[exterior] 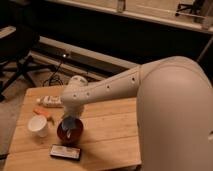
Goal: Place the white sponge in the ceramic bowl
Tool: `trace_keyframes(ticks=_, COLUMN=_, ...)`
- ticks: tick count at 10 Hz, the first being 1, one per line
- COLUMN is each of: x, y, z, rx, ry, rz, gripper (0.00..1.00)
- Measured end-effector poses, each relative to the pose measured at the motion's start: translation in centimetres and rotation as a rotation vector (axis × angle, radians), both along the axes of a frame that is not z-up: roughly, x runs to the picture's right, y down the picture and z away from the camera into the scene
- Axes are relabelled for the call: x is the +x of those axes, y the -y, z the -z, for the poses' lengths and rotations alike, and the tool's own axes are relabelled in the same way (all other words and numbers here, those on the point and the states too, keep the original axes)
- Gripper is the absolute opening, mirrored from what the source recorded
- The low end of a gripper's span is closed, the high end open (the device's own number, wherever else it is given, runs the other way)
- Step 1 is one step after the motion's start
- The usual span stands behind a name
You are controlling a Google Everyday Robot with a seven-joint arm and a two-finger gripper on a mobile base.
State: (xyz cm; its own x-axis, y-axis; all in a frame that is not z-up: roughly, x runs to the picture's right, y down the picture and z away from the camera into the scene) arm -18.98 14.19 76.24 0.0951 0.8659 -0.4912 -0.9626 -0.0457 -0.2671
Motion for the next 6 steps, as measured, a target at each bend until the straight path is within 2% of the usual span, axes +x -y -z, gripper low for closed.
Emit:
trace_keyframes(ticks=2, x=-1.0, y=-1.0, z=0.2, rx=0.012, ry=0.001, rz=0.028, gripper=0.32)
trace_keyframes(ticks=4, x=-0.1, y=-1.0, z=-0.1, rx=0.041, ry=-0.055, rz=0.063, gripper=0.53)
trace_keyframes(ticks=5, x=0.1, y=-1.0, z=-0.2, rx=0.051, ry=-0.073, rz=0.072, gripper=0.62)
trace_keyframes(ticks=6, x=0.0, y=-1.0, z=-0.2, rx=0.052, ry=-0.075, rz=0.069, gripper=0.65)
